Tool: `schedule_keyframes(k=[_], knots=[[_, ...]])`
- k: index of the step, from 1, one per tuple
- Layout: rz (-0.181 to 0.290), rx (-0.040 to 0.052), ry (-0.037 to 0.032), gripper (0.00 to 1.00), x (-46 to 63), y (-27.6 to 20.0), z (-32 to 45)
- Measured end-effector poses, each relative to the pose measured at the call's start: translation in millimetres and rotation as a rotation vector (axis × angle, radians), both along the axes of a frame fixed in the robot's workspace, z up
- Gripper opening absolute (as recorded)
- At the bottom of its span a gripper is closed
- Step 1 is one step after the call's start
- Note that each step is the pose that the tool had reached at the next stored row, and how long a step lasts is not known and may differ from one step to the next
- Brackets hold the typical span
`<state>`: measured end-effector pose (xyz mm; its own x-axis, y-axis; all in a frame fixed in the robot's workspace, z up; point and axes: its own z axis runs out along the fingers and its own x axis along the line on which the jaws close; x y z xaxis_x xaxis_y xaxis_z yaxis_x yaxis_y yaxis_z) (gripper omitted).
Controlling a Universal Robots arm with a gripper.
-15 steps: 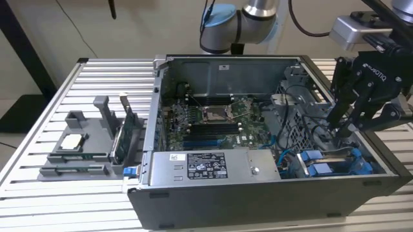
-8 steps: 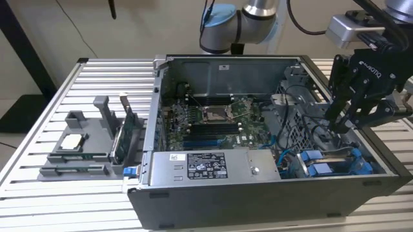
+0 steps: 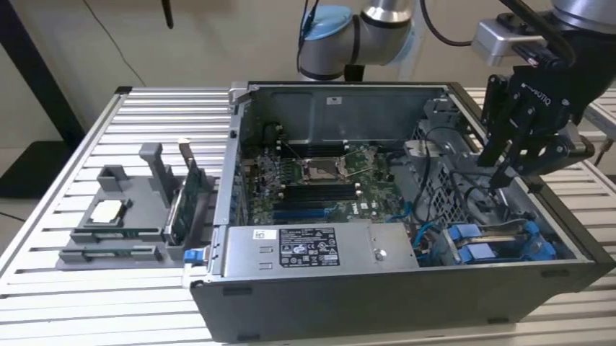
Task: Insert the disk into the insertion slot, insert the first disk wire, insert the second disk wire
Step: 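Insert the first disk wire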
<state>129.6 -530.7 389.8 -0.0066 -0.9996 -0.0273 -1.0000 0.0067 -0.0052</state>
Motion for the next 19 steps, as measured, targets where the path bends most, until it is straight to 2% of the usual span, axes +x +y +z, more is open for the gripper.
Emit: schedule_keyframes(k=[1,3,4,5,6,19], knots=[[0.001,0.0001,-0.0046,0.40,0.0,0.7,-0.5],[0.001,-0.0005,-0.0050,0.40,0.0,1.2,-0.6],[0.001,-0.0005,-0.0154,0.40,0.0,1.2,-2.5],[0.001,-0.0005,-0.0223,0.40,0.0,1.2,-3.6],[0.001,-0.0005,-0.0240,0.40,0.0,1.2,-3.9],[0.001,-0.0004,-0.0307,0.40,0.0,1.2,-5.6]])
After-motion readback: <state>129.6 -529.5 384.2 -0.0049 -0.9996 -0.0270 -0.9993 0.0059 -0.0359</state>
